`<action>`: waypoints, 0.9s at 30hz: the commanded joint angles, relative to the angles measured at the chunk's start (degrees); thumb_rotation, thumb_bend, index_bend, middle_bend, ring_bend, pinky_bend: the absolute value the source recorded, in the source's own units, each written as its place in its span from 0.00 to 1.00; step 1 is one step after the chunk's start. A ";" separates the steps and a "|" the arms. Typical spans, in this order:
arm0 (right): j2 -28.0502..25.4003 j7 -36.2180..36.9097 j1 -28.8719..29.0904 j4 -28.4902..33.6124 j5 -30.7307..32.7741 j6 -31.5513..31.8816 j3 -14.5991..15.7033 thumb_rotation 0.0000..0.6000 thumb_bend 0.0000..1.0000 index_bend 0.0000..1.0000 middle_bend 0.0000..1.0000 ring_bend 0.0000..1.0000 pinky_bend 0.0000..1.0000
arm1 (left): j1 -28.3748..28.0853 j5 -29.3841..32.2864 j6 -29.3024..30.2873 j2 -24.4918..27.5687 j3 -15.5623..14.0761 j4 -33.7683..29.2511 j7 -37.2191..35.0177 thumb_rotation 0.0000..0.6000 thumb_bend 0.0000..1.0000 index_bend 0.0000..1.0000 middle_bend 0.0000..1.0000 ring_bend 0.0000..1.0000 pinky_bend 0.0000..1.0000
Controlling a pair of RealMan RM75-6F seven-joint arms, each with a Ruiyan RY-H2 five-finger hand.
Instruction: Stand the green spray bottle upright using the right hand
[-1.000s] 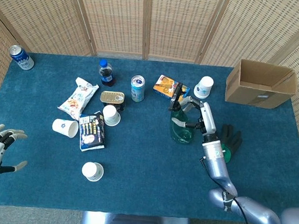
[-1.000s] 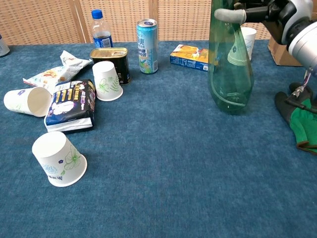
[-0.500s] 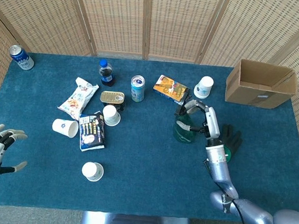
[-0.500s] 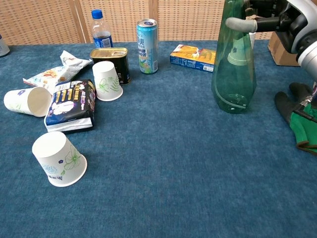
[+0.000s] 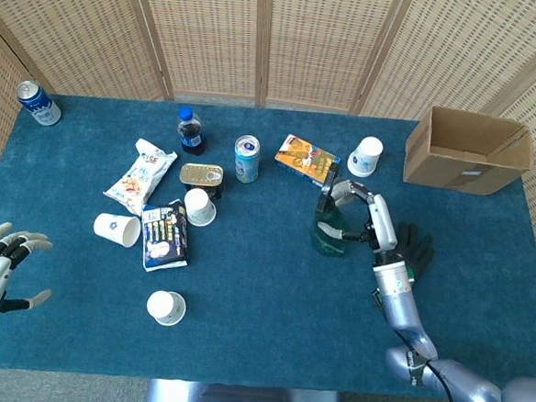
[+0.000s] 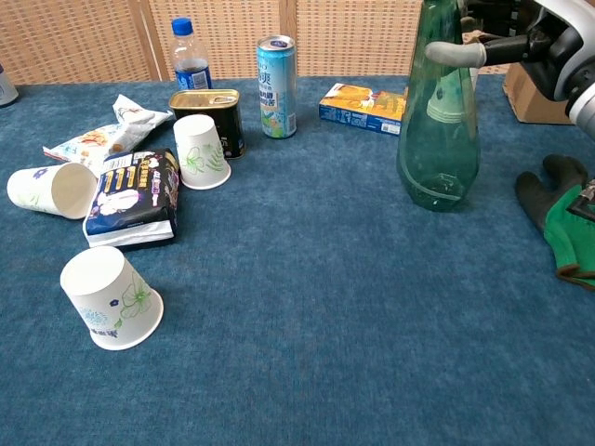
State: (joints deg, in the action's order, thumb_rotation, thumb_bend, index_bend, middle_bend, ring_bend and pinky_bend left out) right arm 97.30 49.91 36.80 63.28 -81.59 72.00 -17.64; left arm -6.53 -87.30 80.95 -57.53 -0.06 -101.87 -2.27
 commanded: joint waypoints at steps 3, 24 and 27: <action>-0.75 -0.44 0.40 0.73 0.60 -0.92 -0.45 1.00 0.11 0.50 0.45 0.34 0.46 | -0.08 -0.02 -0.14 -0.07 -0.03 0.06 -0.07 0.99 0.18 0.28 0.27 0.21 0.01; -2.92 0.94 -0.18 1.64 0.47 -1.58 0.29 1.00 0.10 0.46 0.43 0.32 0.44 | -0.46 -0.16 -0.41 -0.27 0.05 -0.04 0.24 1.00 0.18 0.28 0.27 0.21 0.00; -3.13 1.24 -0.24 1.67 0.47 -1.62 0.32 1.00 0.10 0.45 0.43 0.32 0.44 | -0.43 -0.06 -0.42 -0.31 0.03 -0.05 0.29 1.00 0.18 0.28 0.27 0.21 0.00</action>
State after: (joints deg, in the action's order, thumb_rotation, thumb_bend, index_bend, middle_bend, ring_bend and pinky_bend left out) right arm 94.18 51.13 36.57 64.95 -81.12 70.38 -17.33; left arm -6.96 -87.35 80.53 -57.84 -0.04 -101.93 -1.97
